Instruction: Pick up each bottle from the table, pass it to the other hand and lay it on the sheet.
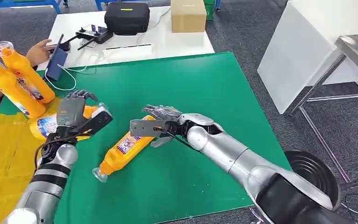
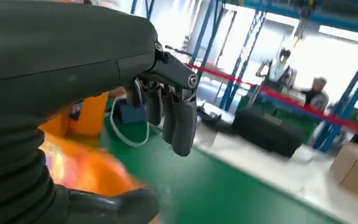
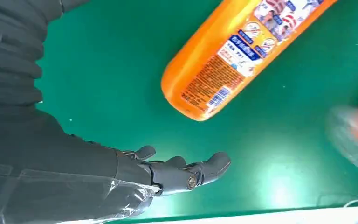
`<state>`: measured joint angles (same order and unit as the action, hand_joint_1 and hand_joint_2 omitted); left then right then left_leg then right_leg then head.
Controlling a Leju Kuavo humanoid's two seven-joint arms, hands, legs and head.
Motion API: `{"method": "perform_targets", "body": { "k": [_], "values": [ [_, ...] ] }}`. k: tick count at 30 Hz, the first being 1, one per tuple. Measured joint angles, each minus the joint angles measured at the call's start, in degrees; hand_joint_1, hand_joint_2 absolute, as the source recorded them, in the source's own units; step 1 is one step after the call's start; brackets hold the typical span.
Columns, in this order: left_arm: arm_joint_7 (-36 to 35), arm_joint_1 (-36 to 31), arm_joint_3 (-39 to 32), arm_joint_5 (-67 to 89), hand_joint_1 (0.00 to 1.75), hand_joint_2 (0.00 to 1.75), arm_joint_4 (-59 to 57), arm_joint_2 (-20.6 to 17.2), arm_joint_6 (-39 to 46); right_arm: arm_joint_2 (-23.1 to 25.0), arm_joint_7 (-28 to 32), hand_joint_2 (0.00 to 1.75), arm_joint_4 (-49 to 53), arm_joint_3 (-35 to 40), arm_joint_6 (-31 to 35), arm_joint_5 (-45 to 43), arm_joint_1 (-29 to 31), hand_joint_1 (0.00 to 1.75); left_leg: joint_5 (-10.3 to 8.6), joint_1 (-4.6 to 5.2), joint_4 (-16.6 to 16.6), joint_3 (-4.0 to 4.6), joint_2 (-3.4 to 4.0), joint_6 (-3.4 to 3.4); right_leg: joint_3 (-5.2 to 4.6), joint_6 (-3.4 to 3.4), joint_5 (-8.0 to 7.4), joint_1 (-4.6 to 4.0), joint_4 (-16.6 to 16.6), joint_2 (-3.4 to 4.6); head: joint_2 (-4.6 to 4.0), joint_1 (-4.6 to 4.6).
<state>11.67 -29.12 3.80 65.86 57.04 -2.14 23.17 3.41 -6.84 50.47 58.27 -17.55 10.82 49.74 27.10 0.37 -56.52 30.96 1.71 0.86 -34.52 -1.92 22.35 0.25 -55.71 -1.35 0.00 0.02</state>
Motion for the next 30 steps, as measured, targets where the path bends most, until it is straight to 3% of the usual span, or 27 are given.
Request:
{"method": "perform_targets", "body": {
  "k": [9, 10, 11, 16, 17, 20, 24, 30],
  "values": [
    [-0.4, -3.3, 1.6, -1.5, 1.75, 1.75, -9.4, -1.3, -6.4, -1.0, -0.7, 1.75, 0.1, 0.3, -0.4, 0.0, 0.0, 0.0, 0.0, 0.0, 0.0, 0.03, 0.0, 0.0, -0.01, 0.0, 0.0, 0.0, 0.0, 0.0, 0.0, 0.0],
    [-1.2, -3.8, 2.0, -1.0, 0.4, 1.75, -10.3, -1.5, -7.4, -1.1, -0.7, 1.75, 0.1, 0.4, -0.4, 0.0, 0.0, 0.0, 0.0, 0.0, 0.0, 0.03, 0.0, 0.0, -0.01, 0.0, 0.0, 0.0, 0.0, 0.0, 0.0, 0.02],
    [-1.9, -4.3, 2.4, -0.5, 0.03, 1.75, -11.4, -1.7, -8.3, -1.2, -0.7, 1.75, 0.1, 0.4, -0.4, 0.0, 0.0, 0.0, 0.0, 0.0, 0.0, 0.04, 0.0, 0.0, -0.01, 0.0, 0.0, 0.0, 0.0, 0.0, 0.0, 0.0],
    [-2.1, -5.7, 2.9, -2.6, 0.0, 1.75, -14.6, -2.0, -5.8, -1.2, -0.7, 1.75, 0.1, 0.4, -0.4, 0.2, 0.0, 0.0, 0.0, 0.0, 0.0, 0.03, 0.0, 0.0, 0.0, 0.0, 0.0, 0.01, 0.0, -0.01, 0.0, 0.02],
    [-1.6, -5.7, 2.8, -3.4, 0.0, 0.0, -15.0, -2.0, -5.4, -1.2, -0.7, 1.75, 0.1, 0.4, -0.4, 0.4, 0.0, 0.0, 0.0, 0.0, 0.0, 0.03, 0.0, 0.0, 0.0, 0.0, 0.0, 0.01, 0.0, -0.01, 0.0, 0.0],
    [6.7, -4.8, 1.1, -14.1, 0.0, 0.0, -14.0, -1.8, -6.1, -1.2, -0.7, 1.75, 0.1, 0.4, -0.4, 0.6, 0.0, 0.0, 0.0, 0.0, 0.0, 0.03, 0.0, 0.0, -0.01, 0.0, 0.0, 0.0, 0.0, 0.0, 0.0, 0.0],
    [16.6, -1.7, -4.1, -35.2, 0.0, 0.0, -5.8, 0.0, -13.8, -1.1, -0.6, 1.75, 0.0, 0.5, 1.2, 2.6, 0.0, 0.0, 0.0, 0.0, 0.0, 0.04, 0.02, 0.0, -0.01, 0.0, 0.01, 0.0, 0.0, 0.01, 0.0, 0.0],
    [16.9, 1.2, -9.2, -51.6, 0.0, 0.0, 4.3, 3.0, -23.9, 1.0, 0.5, 1.75, -2.7, 1.1, 3.0, 8.1, 1.3, 0.0, 0.01, 0.0, 0.0, 0.05, 0.02, 0.0, -0.02, 0.0, 0.0, 0.0, 0.0, 0.01, 0.0, -0.02]
  ]
}}
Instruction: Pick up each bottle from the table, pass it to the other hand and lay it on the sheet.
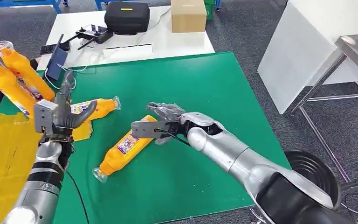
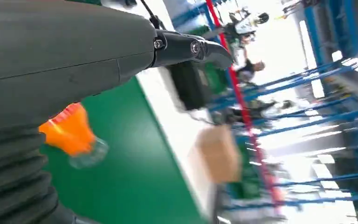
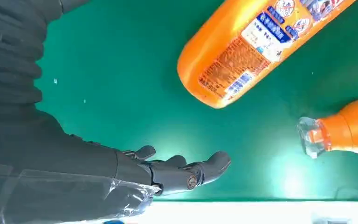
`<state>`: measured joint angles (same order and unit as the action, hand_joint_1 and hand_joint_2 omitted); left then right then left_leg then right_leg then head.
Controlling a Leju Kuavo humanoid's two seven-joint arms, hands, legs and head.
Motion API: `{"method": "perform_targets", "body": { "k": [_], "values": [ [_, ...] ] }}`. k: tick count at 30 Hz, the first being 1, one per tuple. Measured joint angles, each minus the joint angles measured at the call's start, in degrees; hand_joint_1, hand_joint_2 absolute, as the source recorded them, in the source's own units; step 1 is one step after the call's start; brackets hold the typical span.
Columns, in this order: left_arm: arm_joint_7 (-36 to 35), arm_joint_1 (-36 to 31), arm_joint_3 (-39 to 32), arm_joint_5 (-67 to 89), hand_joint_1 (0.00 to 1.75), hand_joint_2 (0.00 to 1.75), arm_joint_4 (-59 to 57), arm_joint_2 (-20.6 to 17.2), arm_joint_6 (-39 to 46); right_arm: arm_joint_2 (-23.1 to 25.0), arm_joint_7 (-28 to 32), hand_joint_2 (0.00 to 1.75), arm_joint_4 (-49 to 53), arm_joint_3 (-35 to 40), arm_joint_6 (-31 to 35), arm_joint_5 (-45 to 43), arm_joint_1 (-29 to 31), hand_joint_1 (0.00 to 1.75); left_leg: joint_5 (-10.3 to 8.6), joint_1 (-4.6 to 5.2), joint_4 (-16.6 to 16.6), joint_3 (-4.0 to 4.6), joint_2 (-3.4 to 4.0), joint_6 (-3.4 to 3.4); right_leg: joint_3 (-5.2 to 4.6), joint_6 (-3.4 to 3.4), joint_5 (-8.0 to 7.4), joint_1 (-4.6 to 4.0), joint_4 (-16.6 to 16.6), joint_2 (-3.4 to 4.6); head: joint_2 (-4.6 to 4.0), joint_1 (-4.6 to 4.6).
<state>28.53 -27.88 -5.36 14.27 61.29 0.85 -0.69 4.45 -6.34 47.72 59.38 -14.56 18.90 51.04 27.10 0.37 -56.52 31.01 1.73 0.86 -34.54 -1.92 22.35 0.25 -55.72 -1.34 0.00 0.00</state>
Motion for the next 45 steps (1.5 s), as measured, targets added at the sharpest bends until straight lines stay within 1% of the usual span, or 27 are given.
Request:
{"method": "perform_targets", "body": {
  "k": [3, 6, 10, 12, 16, 19, 25, 35, 45],
  "values": [
    [-1.2, 0.5, -1.3, -8.6, 0.0, 0.0, 3.2, 1.8, -4.6, 2.1, 2.2, 1.75, -3.7, 0.5, 0.2, 4.0, 1.4, 0.0, -0.01, 0.0, 0.0, -0.02, -0.03, 0.0, 0.02, 0.0, 0.0, 0.0, 0.0, -0.03, 0.0, 0.02],
    [-1.7, 0.8, -1.8, -10.1, 0.0, 0.0, 5.2, 2.8, -5.7, 4.0, 3.3, 1.75, -6.9, 1.0, 0.5, 5.1, 2.0, 0.0, -0.01, -0.01, 0.0, -0.02, -0.03, 0.0, 0.02, 0.0, 0.0, -0.01, 0.0, -0.03, 0.0, 0.02],
    [-1.8, 0.9, -2.1, -11.2, 0.0, 0.0, 6.4, 3.5, -6.0, 5.2, 4.5, 1.75, -9.7, 1.5, 1.1, 6.6, 2.6, 0.0, -0.01, -0.01, 0.0, -0.01, -0.02, 0.0, 0.01, 0.0, 0.0, 0.0, 0.0, -0.02, 0.0, 0.02],
    [-1.9, 0.9, -2.0, -12.0, 0.0, 0.0, 6.8, 3.8, -6.5, 6.1, 6.5, 1.75, -11.3, 2.0, 2.3, 9.3, 2.9, 0.0, -0.01, -0.01, 0.0, -0.02, -0.02, 0.0, 0.01, 0.0, 0.0, 0.0, 0.0, -0.02, 0.0, 0.04],
    [-1.9, 0.8, -0.9, -13.0, 0.0, 0.0, 7.4, 4.0, -6.7, 7.8, 12.8, 1.75, -14.3, 2.8, 3.5, 12.7, 3.0, 0.0, -0.01, -0.01, 0.0, -0.01, -0.03, 0.0, 0.01, 0.0, 0.0, 0.0, 0.0, -0.03, 0.02, 0.04],
    [-1.9, 0.8, -0.1, -13.9, 0.0, 0.0, 7.5, 4.0, -6.4, 8.7, 14.8, 1.75, -16.3, 3.9, 3.3, 15.1, 3.0, 0.0, -0.01, -0.01, 0.0, -0.02, -0.02, 0.0, 0.01, 0.0, 0.0, 0.0, 0.0, -0.02, 0.0, 0.02],
    [-2.0, 0.7, 0.6, -15.0, 0.0, 0.0, 7.5, 4.0, -6.5, 9.7, 15.8, 1.75, -19.1, 5.5, 2.6, 17.0, 3.0, 0.0, -0.01, 0.0, 0.0, -0.03, -0.02, 0.0, 0.01, 0.0, 0.0, 0.0, 0.0, -0.02, 0.02, 0.02],
    [-2.0, 0.5, 1.5, -15.5, 0.0, 0.0, 7.5, 4.0, -6.4, 10.3, 15.8, 1.75, -21.7, 6.5, 2.6, 17.5, 3.0, 0.0, -0.01, 0.0, 0.0, -0.03, -0.02, 0.0, 0.01, 0.0, 0.0, 0.0, 0.0, -0.02, 0.0, 0.04],
    [-1.8, 1.8, 1.4, -15.6, 0.0, 0.0, 7.9, 4.0, -7.2, 10.8, 14.4, 1.75, -22.9, 6.5, 4.2, 18.6, 3.0, 0.0, -0.01, 0.0, 0.0, -0.03, -0.02, 0.0, 0.01, 0.0, 0.0, 0.0, 0.0, -0.02, 0.0, 0.04]
  ]
}}
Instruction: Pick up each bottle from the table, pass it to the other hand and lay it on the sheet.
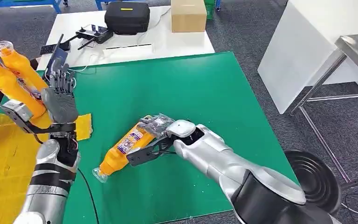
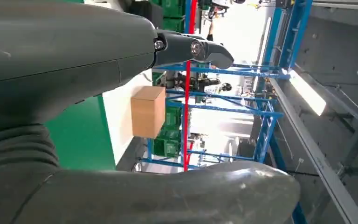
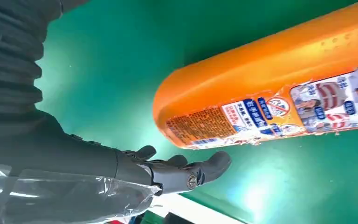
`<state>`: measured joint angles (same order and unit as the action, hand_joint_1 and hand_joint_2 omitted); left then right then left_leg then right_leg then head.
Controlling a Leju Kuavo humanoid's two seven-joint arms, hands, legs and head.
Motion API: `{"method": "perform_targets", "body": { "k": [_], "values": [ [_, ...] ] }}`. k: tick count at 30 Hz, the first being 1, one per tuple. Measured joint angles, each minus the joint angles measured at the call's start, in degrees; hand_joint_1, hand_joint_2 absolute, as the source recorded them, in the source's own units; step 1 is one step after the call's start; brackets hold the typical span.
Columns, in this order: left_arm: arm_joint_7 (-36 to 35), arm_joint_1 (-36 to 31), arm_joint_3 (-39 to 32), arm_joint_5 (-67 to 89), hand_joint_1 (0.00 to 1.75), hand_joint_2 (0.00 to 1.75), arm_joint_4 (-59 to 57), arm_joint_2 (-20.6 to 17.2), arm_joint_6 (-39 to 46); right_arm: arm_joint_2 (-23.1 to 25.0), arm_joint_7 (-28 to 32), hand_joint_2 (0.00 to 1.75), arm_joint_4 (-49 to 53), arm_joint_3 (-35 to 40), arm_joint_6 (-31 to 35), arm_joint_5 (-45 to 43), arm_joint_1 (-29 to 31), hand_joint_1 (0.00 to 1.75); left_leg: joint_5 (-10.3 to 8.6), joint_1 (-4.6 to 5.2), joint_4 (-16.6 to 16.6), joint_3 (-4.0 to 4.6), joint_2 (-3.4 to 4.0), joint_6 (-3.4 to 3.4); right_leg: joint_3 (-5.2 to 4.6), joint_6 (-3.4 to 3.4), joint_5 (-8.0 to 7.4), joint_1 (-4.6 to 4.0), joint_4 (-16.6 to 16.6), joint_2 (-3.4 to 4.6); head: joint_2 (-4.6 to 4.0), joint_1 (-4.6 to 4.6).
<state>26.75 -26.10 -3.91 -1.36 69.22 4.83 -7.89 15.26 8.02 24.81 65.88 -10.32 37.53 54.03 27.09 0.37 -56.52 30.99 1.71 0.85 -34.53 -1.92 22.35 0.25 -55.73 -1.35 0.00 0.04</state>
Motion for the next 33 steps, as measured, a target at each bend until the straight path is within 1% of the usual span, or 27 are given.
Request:
{"method": "perform_targets", "body": {
  "k": [6, 33],
  "values": [
    [0.2, 0.9, 0.0, 0.0, 0.0, 0.0, 0.3, 0.0, -0.2, 0.0, -0.3, 1.75, -0.4, 0.0, 0.2, 0.6, 0.0, 0.0, 0.0, 0.0, 0.0, 0.0, 0.0, 0.0, 0.0, 0.0, 0.0, 0.0, 0.0, 0.0, 0.0, -0.02],
    [0.1, 0.9, -0.1, -0.6, 0.0, 0.0, 0.5, 0.0, -0.8, 0.3, -0.3, 1.75, -1.2, -0.1, 0.4, 2.0, 0.0, 0.0, 0.0, 0.0, 0.0, -0.01, 0.0, 0.0, 0.0, 0.0, 0.0, 0.0, 0.0, 0.0, 0.0, -0.02]
  ]
}}
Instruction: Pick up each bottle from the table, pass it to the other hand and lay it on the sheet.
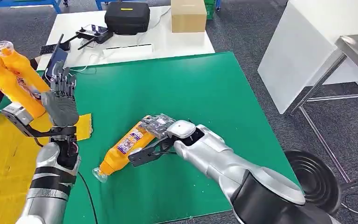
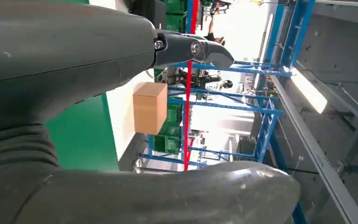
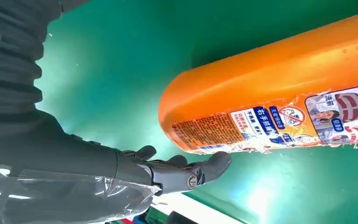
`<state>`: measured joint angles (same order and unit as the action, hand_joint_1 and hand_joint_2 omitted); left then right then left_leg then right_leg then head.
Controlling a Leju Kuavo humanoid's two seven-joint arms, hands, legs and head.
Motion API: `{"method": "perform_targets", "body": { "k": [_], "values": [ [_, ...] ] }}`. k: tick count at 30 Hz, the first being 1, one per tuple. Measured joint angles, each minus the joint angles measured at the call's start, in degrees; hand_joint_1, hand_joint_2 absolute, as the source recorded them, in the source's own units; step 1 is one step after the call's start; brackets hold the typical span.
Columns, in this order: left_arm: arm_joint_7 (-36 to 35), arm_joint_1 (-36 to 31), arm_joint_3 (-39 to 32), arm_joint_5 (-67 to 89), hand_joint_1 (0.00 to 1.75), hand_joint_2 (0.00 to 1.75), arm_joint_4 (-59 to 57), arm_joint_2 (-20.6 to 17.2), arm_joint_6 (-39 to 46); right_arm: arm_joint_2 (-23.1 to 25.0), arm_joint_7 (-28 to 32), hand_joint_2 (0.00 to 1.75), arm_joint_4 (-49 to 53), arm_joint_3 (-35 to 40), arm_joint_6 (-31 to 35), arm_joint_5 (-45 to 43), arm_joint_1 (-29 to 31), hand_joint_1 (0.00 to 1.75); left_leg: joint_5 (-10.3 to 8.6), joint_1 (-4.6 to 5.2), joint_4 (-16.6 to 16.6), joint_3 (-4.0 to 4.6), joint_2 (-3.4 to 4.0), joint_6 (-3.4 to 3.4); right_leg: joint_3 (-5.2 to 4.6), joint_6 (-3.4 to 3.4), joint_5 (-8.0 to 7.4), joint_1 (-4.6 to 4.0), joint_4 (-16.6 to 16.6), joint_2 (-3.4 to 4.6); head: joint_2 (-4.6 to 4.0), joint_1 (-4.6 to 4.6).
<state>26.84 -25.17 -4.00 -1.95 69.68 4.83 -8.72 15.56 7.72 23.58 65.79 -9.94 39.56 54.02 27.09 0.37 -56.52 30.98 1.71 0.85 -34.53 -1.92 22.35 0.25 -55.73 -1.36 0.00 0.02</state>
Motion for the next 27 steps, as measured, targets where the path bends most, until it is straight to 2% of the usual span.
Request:
{"method": "perform_targets", "body": {
  "k": [27],
  "values": [
    [-0.7, -0.3, 0.0, -2.4, 0.0, 0.0, -0.1, 0.0, -0.7, -0.1, 0.2, 1.75, -0.3, -0.5, -0.3, 1.6, 0.0, 0.0, 0.0, 0.0, 0.0, 0.0, 0.0, 0.0, 0.0, 0.0, 0.0, 0.0, 0.0, 0.0, 0.0, 0.0]
  ]
}}
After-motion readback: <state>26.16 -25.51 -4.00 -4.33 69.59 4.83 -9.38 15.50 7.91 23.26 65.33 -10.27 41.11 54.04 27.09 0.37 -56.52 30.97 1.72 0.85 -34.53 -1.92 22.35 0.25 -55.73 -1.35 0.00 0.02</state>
